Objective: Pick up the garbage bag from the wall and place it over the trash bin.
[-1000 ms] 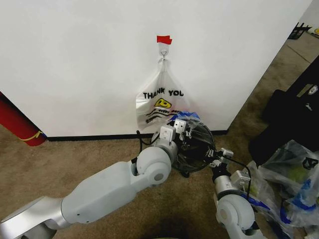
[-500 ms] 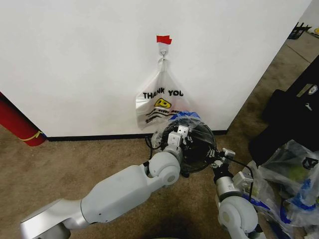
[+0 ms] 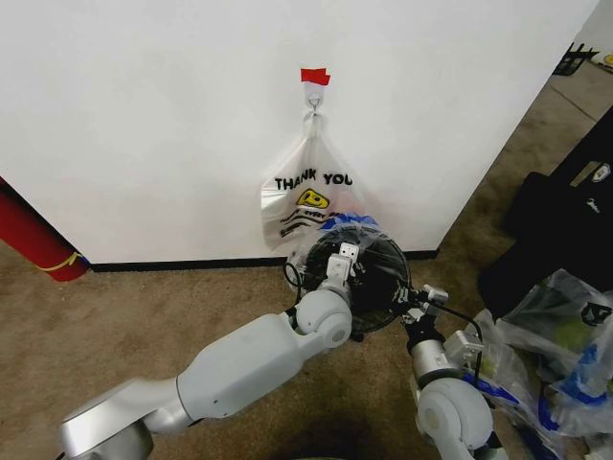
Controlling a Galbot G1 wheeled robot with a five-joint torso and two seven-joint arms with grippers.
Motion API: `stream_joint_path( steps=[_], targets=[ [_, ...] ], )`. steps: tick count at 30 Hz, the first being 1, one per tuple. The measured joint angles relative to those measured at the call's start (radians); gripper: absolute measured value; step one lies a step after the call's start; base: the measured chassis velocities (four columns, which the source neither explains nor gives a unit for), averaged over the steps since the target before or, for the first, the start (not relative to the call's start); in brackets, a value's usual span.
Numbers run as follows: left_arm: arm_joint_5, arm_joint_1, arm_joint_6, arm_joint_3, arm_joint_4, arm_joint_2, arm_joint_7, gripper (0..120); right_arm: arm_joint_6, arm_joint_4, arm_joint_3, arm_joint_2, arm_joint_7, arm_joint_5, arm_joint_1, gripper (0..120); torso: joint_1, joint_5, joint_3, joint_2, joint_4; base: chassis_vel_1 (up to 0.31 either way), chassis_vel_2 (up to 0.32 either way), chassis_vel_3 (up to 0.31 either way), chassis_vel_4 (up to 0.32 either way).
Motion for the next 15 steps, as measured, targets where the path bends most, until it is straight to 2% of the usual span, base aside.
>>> stream_joint_path(
  steps=[9, 15],
  targets=[
    [-0.01, -0.027, 0.013, 0.026, 0.086, -0.046, -0.008, 0, 0.0, 0.008, -0.006, 0.002, -0.003, -0.002, -0.005, 0, 0.0, 0.0, 0.0, 0.0, -0.0001, 0.0, 0.0, 0.0, 0.0],
    [-0.009, -0.032, 0.015, 0.027, 0.098, -0.05, -0.008, 0, 0.0, 0.008, -0.006, 0.001, -0.005, -0.004, -0.007, 0, 0.0, -0.0001, 0.0, 0.0, -0.0001, 0.0, 0.0, 0.0, 0.0]
  ],
)
